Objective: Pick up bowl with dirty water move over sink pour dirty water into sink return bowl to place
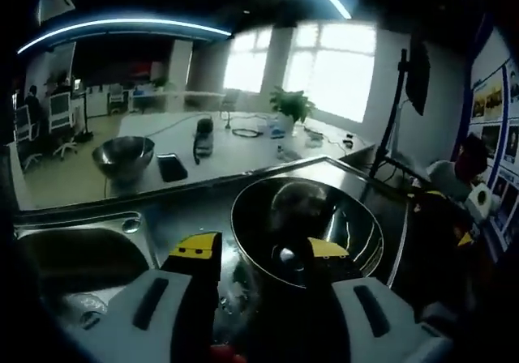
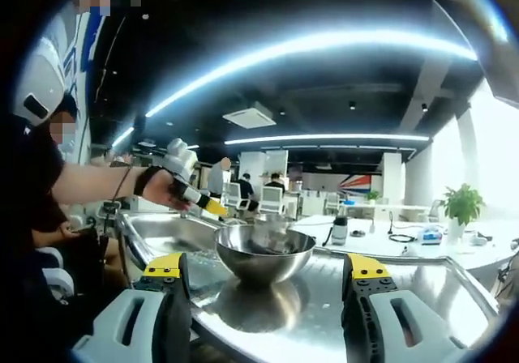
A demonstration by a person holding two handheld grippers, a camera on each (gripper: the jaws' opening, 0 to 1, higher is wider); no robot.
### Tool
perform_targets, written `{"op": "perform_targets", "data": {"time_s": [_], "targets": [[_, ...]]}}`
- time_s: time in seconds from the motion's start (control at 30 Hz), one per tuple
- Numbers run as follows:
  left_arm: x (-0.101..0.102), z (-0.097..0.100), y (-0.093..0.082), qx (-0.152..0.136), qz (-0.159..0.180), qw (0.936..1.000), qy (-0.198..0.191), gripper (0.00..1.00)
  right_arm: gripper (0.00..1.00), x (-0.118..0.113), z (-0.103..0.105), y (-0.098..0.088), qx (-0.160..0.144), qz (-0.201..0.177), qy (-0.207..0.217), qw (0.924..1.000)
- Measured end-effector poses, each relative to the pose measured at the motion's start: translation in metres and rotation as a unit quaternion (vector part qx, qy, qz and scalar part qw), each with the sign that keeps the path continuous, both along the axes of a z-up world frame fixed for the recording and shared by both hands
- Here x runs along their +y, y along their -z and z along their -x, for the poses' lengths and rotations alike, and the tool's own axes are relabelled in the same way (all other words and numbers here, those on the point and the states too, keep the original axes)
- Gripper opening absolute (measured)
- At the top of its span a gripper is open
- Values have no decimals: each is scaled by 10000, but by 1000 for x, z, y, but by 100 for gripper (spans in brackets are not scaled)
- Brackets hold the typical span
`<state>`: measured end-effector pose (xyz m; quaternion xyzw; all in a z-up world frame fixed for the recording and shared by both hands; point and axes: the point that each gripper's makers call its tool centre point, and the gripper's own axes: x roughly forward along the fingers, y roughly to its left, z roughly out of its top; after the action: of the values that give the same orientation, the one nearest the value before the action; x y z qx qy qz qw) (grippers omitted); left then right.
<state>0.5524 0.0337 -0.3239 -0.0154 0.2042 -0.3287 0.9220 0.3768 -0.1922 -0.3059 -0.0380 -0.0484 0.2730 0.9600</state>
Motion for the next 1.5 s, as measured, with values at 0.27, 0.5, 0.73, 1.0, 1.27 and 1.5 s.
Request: {"op": "perform_targets", "data": {"time_s": [0.27,0.5,0.73,1.0,1.27,1.5], "targets": [[-4,-14,9,253,-113,9996,-35,34,70,0,-2,2,29,25,-6,10000],[-13,-21,12,453,-112,9989,84,34,70,-1,-4,6,62,-2,-10,10000],[-17,-33,32,679,-651,9953,212,33,70,3,-6,6,25,-2,-41,10000],[-20,-41,41,847,-608,9944,186,30,70,4,-13,4,2,-65,-34,10000],[-26,-50,50,948,-783,9922,219,27,70,13,-12,10,101,-111,-127,9998],[-32,-57,59,1120,-911,9893,208,27,70,10,-11,12,141,-134,-76,9998]]}}
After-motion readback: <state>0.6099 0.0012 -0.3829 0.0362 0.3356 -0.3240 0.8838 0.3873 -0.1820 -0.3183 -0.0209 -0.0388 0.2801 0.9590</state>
